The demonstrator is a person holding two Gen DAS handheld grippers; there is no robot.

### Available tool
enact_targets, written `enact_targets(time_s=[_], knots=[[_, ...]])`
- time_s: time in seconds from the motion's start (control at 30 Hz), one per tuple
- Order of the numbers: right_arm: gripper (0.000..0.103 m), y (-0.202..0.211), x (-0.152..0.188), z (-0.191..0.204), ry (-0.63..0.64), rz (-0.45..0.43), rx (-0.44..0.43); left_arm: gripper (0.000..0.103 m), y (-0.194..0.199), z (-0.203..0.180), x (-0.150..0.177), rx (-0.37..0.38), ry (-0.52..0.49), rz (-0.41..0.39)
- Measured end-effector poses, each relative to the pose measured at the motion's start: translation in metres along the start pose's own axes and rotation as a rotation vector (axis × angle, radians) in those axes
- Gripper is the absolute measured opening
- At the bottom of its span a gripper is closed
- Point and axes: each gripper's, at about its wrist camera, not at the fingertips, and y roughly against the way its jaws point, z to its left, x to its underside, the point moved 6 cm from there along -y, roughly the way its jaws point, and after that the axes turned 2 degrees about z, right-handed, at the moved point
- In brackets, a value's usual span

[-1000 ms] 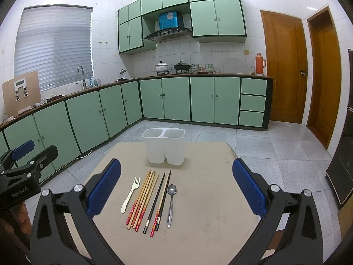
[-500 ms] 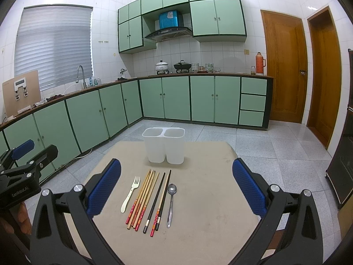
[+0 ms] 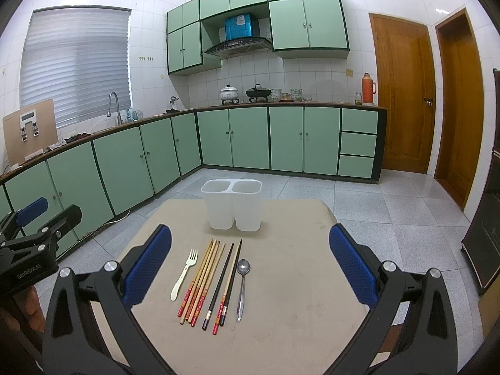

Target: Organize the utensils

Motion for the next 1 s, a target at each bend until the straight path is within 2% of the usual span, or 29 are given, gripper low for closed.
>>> enact_targets(time_s=[0.7, 1.0], knots=[[0.098, -0.001, 0.001, 0.000, -0.001, 0.005, 0.001, 0.097, -0.001, 0.000, 0.001, 0.000, 0.001, 0.003], [0.098, -0.019, 0.024, -0.004, -0.004, 0.031, 0.007, 0.097, -0.015, 0.010, 0.007, 0.002, -0.001, 0.029]])
